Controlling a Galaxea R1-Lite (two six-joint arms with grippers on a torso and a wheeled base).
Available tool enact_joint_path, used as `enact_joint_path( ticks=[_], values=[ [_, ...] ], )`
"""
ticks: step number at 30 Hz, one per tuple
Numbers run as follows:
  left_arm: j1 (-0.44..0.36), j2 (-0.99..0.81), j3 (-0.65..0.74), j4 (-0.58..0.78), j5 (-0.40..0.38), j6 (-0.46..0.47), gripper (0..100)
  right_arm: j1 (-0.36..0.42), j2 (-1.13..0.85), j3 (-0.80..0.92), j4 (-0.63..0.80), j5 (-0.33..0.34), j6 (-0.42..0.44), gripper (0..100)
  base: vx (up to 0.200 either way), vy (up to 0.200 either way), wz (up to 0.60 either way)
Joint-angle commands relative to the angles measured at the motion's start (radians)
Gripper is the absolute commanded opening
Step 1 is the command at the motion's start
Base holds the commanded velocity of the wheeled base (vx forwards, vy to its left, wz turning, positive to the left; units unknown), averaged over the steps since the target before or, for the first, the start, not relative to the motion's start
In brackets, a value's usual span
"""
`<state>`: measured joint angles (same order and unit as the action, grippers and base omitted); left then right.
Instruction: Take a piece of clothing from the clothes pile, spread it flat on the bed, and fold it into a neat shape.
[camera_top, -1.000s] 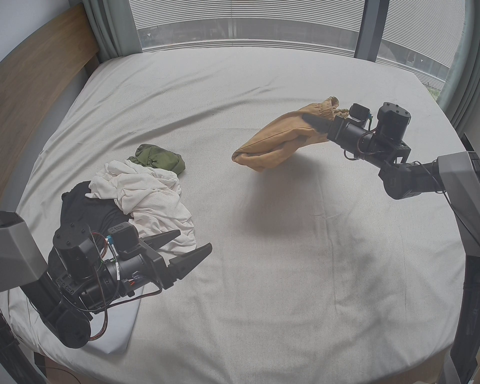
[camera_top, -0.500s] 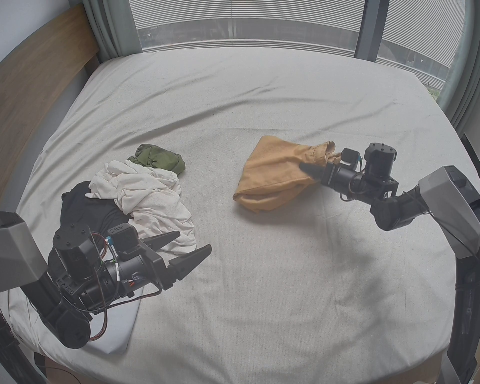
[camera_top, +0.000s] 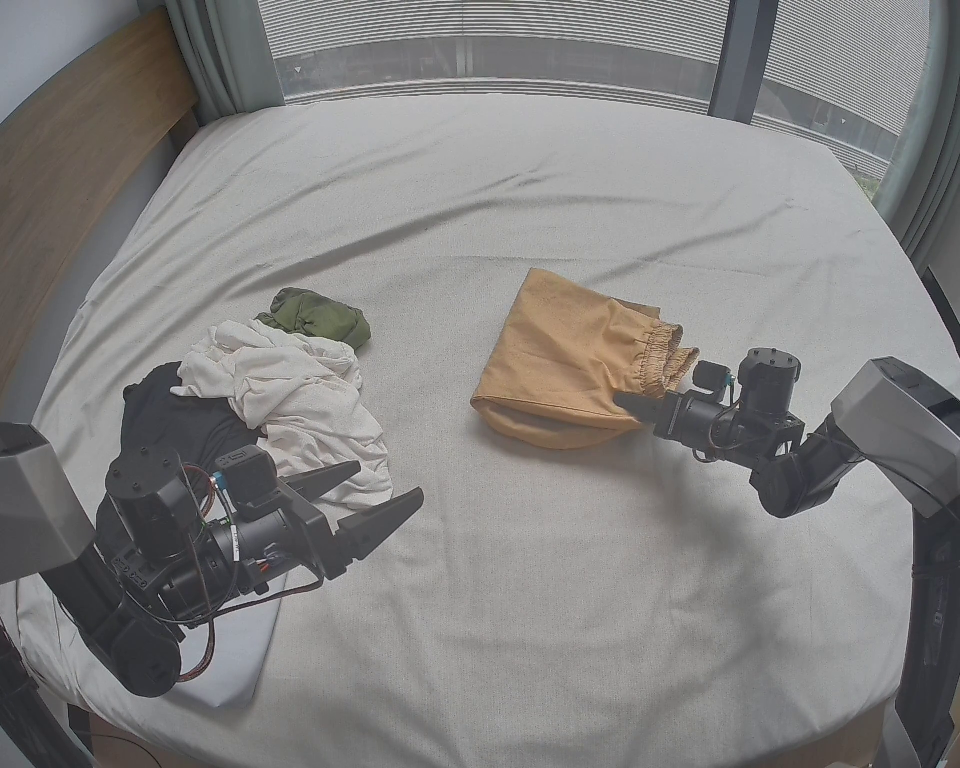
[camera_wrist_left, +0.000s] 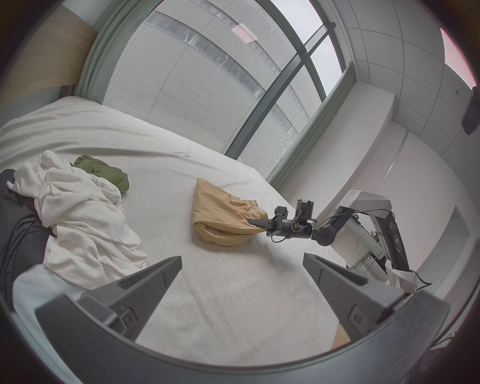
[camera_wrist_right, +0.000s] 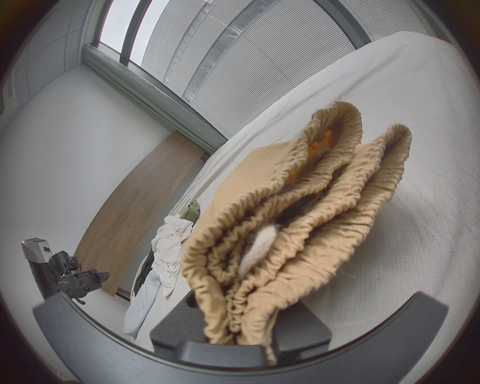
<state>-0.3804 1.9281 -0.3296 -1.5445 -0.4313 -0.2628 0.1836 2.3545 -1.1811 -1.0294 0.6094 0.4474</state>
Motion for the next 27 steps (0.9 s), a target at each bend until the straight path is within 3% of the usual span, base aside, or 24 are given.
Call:
enact_joint_path(
  ticks=[1,2,7,10,18,27],
  values=[
    [0.000,0.000,0.000,0.000,0.000,-0.001,100,0.000,0.003,0.009,0.000,0.001,0.000,0,0.000,0.000,0.00],
    [0.000,0.000,-0.002,0.000,0.000,-0.001,100,0.000,0.003,0.011,0.000,0.001,0.000,100,0.000,0.000,0.00],
    [0.002,0.000,-0.002,0.000,0.000,-0.001,100,-0.001,-0.011,0.037,-0.001,-0.005,0.002,100,0.000,0.000,0.00],
    [0.008,0.000,-0.003,0.000,0.000,-0.001,100,-0.013,-0.044,0.106,-0.009,-0.036,-0.023,100,0.000,0.000,0.00],
    [0.015,-0.004,-0.002,0.000,-0.003,-0.003,100,-0.079,-0.170,0.342,-0.047,-0.042,-0.087,100,0.000,0.000,0.00],
    [0.008,-0.133,0.069,0.000,-0.004,-0.070,100,-0.128,-0.391,0.666,-0.233,-0.037,-0.108,100,0.000,0.000,0.00]
  ],
)
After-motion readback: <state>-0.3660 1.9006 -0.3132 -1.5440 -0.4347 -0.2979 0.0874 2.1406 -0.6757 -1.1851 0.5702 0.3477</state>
